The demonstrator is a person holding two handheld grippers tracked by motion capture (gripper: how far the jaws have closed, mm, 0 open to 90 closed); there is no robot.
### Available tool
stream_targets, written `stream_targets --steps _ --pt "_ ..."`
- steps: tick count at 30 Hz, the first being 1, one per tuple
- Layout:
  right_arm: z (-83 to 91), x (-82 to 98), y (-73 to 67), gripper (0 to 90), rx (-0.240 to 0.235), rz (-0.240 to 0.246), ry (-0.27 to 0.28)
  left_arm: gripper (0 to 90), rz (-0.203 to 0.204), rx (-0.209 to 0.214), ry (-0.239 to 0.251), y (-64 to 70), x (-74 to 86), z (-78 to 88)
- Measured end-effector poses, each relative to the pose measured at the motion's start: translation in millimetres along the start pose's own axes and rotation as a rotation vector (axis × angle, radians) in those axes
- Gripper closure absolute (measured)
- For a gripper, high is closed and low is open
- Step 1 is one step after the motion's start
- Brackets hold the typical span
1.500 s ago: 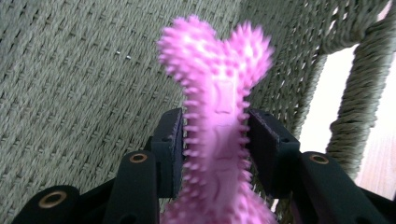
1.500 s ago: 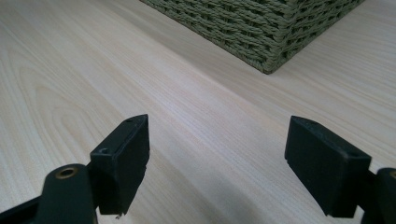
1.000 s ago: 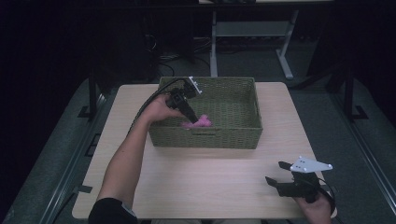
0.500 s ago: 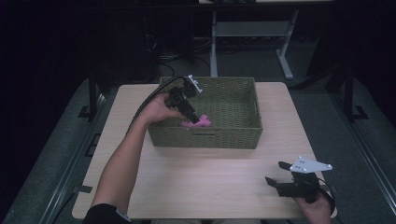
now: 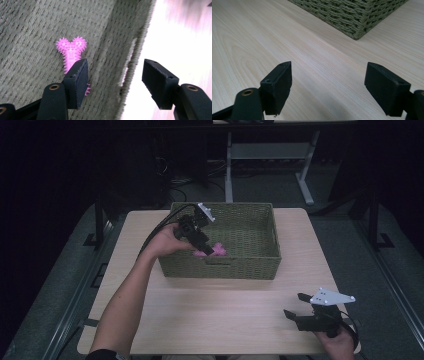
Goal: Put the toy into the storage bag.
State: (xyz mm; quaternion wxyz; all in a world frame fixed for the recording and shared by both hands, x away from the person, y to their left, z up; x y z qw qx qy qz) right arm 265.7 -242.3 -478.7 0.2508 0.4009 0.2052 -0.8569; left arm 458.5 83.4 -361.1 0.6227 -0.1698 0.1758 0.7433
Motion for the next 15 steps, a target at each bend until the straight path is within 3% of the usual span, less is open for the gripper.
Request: stream_targets --steps 12,15 --pt "-1.4 0.3 1.1 21.6 0.003 -0.005 -0.005 34.0 -0.023 -0.011 0.000 16.2 2.4 9.1" --pt "-1.1 0.4 1.4 21.6 0.002 -0.006 -0.003 33.6 -0.027 -0.014 0.022 20.7 2.1 9.5"
Point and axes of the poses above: each handheld gripper's, and its own axes: z roughly backward along the jaws, x roughly out of its underside, y roughly to its right, the point moved 5 cm from there along -z, roughly forward along the jaws, and after that the axes turned 8 degrees about -z, right-handed, at the moved point
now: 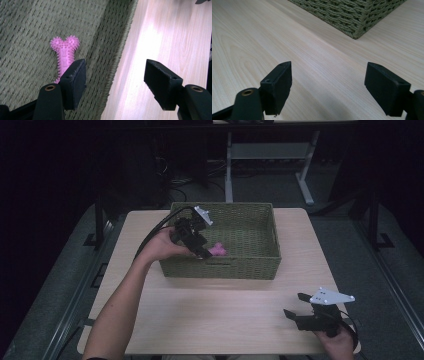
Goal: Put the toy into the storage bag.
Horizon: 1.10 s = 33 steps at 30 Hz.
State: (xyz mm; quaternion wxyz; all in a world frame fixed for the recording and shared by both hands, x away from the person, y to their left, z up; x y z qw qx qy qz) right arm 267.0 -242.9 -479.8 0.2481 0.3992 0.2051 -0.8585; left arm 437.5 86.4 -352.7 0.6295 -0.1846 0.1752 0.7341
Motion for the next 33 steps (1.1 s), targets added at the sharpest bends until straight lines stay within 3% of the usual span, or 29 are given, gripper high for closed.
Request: stream_targets --steps 7,10,33 --pt "-0.2 0.1 0.5 21.6 0.002 0.004 0.000 32.3 -0.032 -0.012 0.000 14.6 0.7 1.1" --pt "-0.1 0.1 0.4 21.6 0.002 0.004 0.000 32.7 -0.029 -0.011 0.030 19.2 1.0 3.9" --pt "-0.9 1.2 1.7 21.6 0.008 0.001 -0.005 31.9 -0.035 -0.011 0.042 47.5 20.9 3.5"
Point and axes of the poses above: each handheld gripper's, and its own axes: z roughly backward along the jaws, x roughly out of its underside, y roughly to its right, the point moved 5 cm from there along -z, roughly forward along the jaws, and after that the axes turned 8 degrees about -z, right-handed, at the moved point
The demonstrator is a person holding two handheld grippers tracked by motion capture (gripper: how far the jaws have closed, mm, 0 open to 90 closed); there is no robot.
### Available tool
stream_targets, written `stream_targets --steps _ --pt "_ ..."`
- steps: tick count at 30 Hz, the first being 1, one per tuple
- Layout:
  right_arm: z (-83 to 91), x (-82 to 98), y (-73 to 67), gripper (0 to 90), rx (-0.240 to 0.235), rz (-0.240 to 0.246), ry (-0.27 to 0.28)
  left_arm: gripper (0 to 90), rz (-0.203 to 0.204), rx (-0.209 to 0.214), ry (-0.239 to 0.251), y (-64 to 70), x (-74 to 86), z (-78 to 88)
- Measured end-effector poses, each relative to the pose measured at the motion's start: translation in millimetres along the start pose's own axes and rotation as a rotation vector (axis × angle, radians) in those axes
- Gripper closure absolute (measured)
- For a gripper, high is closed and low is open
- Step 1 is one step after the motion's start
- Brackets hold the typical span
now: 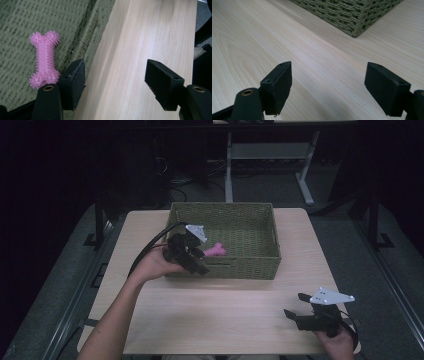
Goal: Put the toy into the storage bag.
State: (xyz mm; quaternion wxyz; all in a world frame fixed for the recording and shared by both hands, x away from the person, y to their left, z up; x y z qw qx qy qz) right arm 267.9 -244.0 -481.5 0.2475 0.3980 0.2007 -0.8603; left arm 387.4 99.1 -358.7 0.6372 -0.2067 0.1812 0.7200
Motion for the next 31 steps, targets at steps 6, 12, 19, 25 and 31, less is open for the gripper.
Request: stream_targets --steps 6,12,19,25,31 --pt "-0.3 0.4 0.0 21.6 0.001 -0.004 -0.002 32.0 0.004 0.001 0.002 7.6 5.7 -1.4" --pt "-0.4 1.0 0.1 21.6 0.003 -0.006 -0.004 32.0 0.005 0.000 0.013 14.7 12.4 -2.6" --pt "0.3 2.3 0.6 21.6 0.005 -0.009 -0.003 31.9 0.014 0.007 0.017 21.6 20.8 -5.5" --pt "1.8 3.4 -0.3 21.6 0.013 -0.014 -0.006 31.6 0.026 0.013 0.027 31.6 32.1 -7.4" --pt "1.0 3.8 -0.6 21.6 0.016 -0.009 -0.006 31.5 0.039 0.016 0.039 41.0 43.8 -8.9"
Point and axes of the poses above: each handheld gripper's, and its own axes: z roughly backward along the jaws, x roughly out of its underside, y roughly to its right, the point moved 5 cm from there along -z, roughly forward along the jaws, and after that the axes turned 8 degrees about -z, right-handed, at the moved point
